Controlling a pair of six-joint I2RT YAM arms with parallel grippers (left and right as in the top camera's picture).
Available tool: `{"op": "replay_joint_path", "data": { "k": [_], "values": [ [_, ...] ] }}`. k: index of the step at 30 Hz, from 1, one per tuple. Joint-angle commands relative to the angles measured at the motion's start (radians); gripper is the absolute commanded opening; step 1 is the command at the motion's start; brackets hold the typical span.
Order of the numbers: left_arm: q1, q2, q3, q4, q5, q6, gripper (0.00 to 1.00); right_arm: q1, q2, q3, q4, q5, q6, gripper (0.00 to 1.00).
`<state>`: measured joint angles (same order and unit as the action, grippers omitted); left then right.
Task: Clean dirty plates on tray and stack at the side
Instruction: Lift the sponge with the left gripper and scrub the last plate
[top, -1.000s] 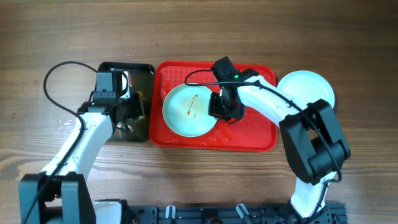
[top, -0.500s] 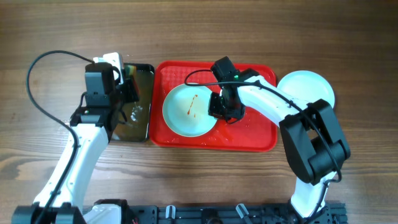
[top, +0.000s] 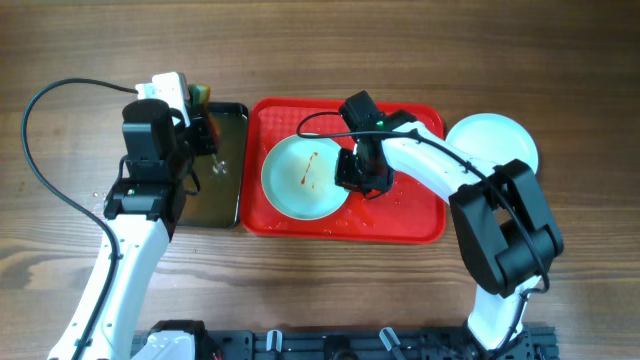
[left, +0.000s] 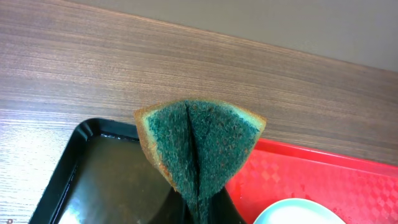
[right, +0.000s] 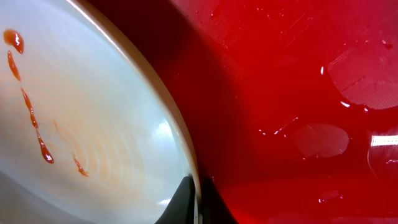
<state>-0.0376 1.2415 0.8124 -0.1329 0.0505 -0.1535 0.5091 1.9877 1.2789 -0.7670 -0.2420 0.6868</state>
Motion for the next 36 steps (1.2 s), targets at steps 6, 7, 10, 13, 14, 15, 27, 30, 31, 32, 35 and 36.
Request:
{"op": "replay_joint_path", "data": {
  "k": [6, 7, 10, 13, 14, 15, 27, 30, 31, 32, 35, 36],
  "values": [
    [-0.004, -0.02, 0.005, 0.01, -0.019, 0.02, 0.04, 0.0, 0.032, -0.028, -0.002, 0.077, -0.007, 0.04],
    [-0.004, -0.02, 0.005, 0.01, -0.019, 0.02, 0.04, 0.0, 0.032, -0.028, -0.002, 0.077, -0.007, 0.04],
    [-0.004, -0.02, 0.005, 0.01, -0.019, 0.02, 0.04, 0.0, 0.032, -0.028, -0.001, 0.078, -0.007, 0.04],
    [-0.004, -0.011, 0.005, -0.006, -0.018, 0.019, 0.04, 0.0, 0.032, -0.028, -0.001, 0.077, -0.007, 0.04],
    [-0.004, -0.004, 0.005, -0.022, -0.018, 0.019, 0.04, 0.0, 0.032, -0.028, -0.001, 0.077, -0.007, 0.04],
    [-0.004, 0.01, 0.005, -0.048, -0.018, 0.019, 0.04, 0.0, 0.032, -0.028, -0.001, 0.077, -0.007, 0.04],
    [-0.011, 0.227, 0.055, -0.301, 0.297, 0.012, 0.04, 0.0, 0.032, -0.028, -0.006, 0.077, -0.014, 0.04],
    [-0.056, 0.222, 0.06, -0.222, 0.528, 0.011, 0.04, 0.0, 0.032, -0.028, -0.006, 0.077, -0.014, 0.04],
    [-0.087, 0.234, 0.059, -0.19, 0.587, 0.008, 0.04, 0.0, 0.032, -0.028, -0.006, 0.077, -0.014, 0.04],
    [-0.121, 0.256, 0.059, -0.16, 0.588, -0.038, 0.04, 0.0, 0.032, -0.028, -0.006, 0.077, -0.014, 0.04],
    [-0.194, 0.36, 0.059, -0.056, 0.627, -0.117, 0.04, 0.0, 0.032, -0.028, -0.008, 0.077, -0.015, 0.04],
    [-0.211, 0.402, 0.059, -0.003, 0.691, -0.124, 0.04, 0.0, 0.032, -0.028, -0.008, 0.077, -0.014, 0.04]
  ]
}}
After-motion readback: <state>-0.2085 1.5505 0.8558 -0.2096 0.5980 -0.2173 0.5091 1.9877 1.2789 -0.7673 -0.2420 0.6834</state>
